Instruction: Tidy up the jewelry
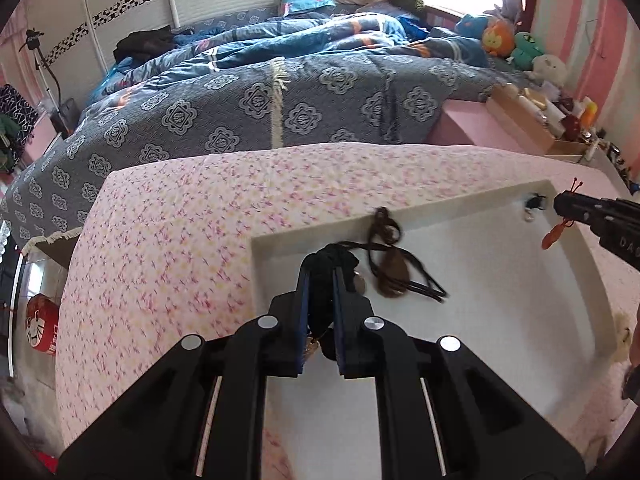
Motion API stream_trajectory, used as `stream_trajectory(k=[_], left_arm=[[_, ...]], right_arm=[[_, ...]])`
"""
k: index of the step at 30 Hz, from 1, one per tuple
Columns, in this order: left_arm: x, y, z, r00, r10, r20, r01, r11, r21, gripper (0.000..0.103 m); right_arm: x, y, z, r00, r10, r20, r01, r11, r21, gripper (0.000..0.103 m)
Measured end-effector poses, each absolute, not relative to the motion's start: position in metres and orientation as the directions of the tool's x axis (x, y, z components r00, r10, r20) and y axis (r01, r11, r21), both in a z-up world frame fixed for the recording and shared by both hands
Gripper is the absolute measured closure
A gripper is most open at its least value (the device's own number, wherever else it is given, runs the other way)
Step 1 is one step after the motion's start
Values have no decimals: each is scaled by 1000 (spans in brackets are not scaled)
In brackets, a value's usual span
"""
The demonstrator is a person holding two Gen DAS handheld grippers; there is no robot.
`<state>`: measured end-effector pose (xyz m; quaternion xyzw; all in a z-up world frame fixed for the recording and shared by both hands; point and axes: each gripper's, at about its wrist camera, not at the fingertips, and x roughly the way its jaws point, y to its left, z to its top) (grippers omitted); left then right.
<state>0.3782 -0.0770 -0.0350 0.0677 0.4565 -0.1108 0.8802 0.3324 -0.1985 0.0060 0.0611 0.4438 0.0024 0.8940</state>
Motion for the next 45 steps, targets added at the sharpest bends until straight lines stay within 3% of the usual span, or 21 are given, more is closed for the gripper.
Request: stream_trajectory(k=[10, 18, 31, 34, 35, 36, 39, 40, 43, 45], left_arm=[[409, -75, -54, 541, -105, -834, 238, 971, 32, 94], [414, -76, -59, 530, -95, -843, 237, 971, 39, 92], [422, -83, -61, 484, -63, -873, 179, 983, 28, 92], [419, -84, -56, 495, -55, -867, 171, 985, 36, 80], [417, -84, -52, 505, -54, -862, 171, 985, 38, 69], [414, -83, -48, 517, -53, -854, 170, 985, 42, 58], [404, -87, -35, 553, -49, -832, 176, 983, 59, 45], [399, -88, -30, 568, -48, -822, 179, 982, 66, 35], [385, -88, -13, 596, -66, -800, 185, 981, 57, 24], [374, -84, 0, 612, -91, -785, 186, 982, 31, 11]], right_arm=[[373, -184, -15, 573, 101, -814, 31, 989, 145, 93], [380, -191, -30, 541, 19, -841, 51, 997, 56, 93], [385, -200, -46, 484, 8, -875, 120, 990, 75, 89], [385, -204, -46, 474, 33, -880, 131, 986, 107, 89], [385, -204, -45, 474, 43, -879, 126, 985, 116, 88], [384, -204, -43, 476, 42, -879, 121, 986, 112, 86], [377, -203, -35, 495, 49, -867, 106, 988, 116, 68], [374, -203, -30, 505, 61, -861, 96, 987, 127, 68], [365, -203, -19, 523, 80, -848, 79, 987, 142, 65], [355, -203, -9, 543, 80, -836, 75, 987, 143, 56]])
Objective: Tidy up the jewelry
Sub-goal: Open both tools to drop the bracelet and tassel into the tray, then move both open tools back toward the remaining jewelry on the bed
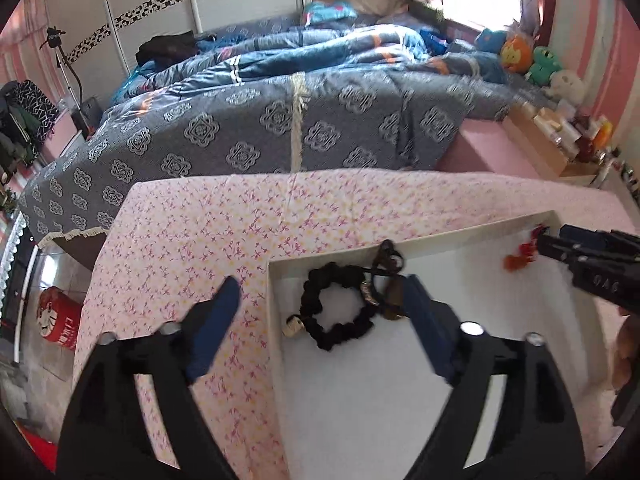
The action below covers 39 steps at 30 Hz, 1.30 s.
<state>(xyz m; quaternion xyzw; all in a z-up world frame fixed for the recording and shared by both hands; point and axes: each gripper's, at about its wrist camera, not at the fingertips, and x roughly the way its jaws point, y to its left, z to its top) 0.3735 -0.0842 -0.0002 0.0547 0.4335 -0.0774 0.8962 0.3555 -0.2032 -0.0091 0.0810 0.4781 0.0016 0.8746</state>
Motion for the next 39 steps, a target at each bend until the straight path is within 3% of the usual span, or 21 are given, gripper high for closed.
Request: stream_trajectory(k=[4, 12, 22, 32, 39], left_arm=[[349, -77, 25, 647, -148, -748, 198, 980, -23, 3], [284, -64, 49, 708, -132, -694, 181, 984, -3, 3], [199, -42, 37, 644, -207, -737, 253, 966, -51, 3], [130, 0, 38, 700, -140, -701, 177, 984, -20, 3], [116, 29, 33, 689, -126, -713, 137, 990, -43, 3]], right_arm=[[330, -205, 10, 590, 57, -805, 73, 990, 123, 34], [267, -204, 36, 666, -53, -744, 103, 994, 21, 12], [171, -209, 44, 716, -137, -685, 142, 989, -49, 12], [80, -270, 50, 718, -17, -696, 177, 971, 159, 11], [26, -311, 54, 707, -113, -698, 276, 953, 125, 11]])
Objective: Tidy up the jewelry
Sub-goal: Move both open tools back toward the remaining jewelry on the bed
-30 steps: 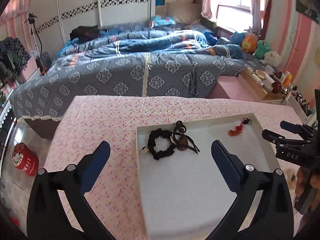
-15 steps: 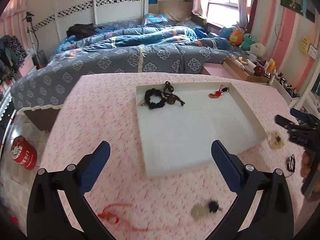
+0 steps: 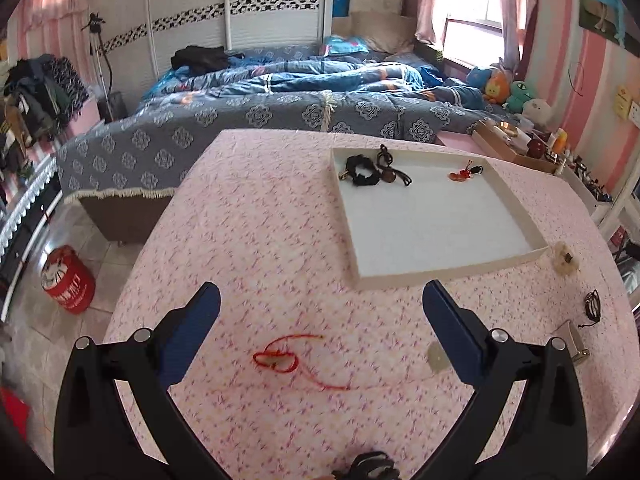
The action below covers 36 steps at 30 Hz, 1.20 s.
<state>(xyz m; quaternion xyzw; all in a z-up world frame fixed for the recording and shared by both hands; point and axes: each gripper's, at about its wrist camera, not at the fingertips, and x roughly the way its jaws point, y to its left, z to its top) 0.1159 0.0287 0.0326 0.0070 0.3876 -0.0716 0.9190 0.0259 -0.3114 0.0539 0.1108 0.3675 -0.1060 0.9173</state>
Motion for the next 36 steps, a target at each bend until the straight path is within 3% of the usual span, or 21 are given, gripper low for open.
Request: stream_trajectory(k=[18, 36], left_arm=[[112, 58, -2, 667, -72, -742, 77, 997, -26, 3], [113, 60, -27, 636, -117, -762, 114, 992, -57, 3]], right_arm=[[4, -338, -3, 652, -92, -753, 379, 899, 218, 11], [1, -311, -28, 599, -8, -801, 291, 934, 209, 11]])
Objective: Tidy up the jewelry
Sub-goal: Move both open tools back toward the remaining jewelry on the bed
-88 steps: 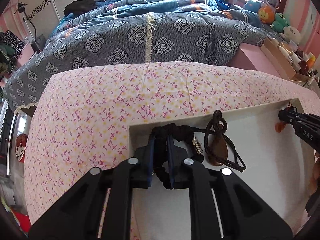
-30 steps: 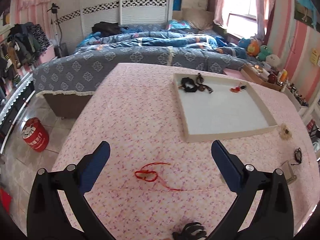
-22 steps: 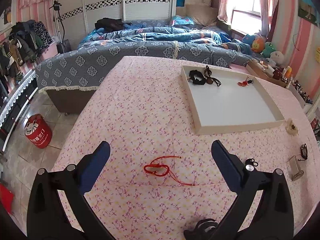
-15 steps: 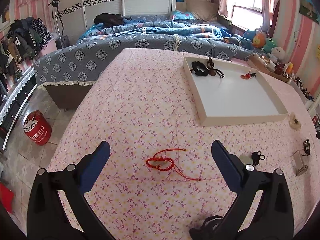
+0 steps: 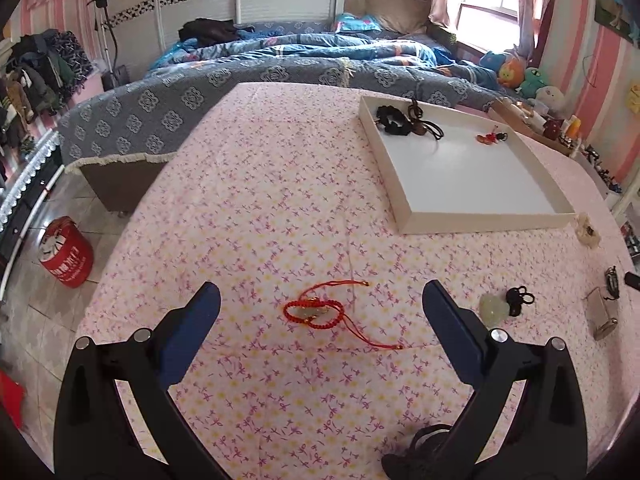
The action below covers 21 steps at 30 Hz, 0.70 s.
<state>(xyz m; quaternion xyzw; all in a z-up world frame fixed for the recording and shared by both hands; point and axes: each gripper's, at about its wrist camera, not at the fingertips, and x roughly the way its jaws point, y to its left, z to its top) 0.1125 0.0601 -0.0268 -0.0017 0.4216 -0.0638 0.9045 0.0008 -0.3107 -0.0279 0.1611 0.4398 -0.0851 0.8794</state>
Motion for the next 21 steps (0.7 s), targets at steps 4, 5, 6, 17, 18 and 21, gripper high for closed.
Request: stream_trajectory(k=[4, 5, 6, 17, 18, 21], left_arm=[[114, 57, -30, 627, -129, -768, 131, 990, -60, 5], [114, 56, -31, 625, -130, -770, 135, 989, -58, 5], [114, 54, -32, 624, -132, -770, 139, 989, -56, 5], [112, 43, -36, 618, -142, -773, 173, 984, -43, 7], [112, 43, -36, 617, -141, -774, 174, 984, -41, 7], [113, 42, -37, 614, -145, -776, 178, 983, -43, 8]], right_arm=[[1, -306, -34, 584, 9, -812, 274, 939, 208, 12], [2, -304, -36, 580, 12, -814, 270, 941, 206, 12], [2, -303, -37, 578, 13, -816, 268, 942, 204, 12], [1, -291, -39, 569, 23, -822, 240, 952, 193, 17], [1, -291, -40, 567, 25, -823, 239, 952, 194, 17], [1, -292, -41, 567, 17, -824, 249, 949, 192, 17]])
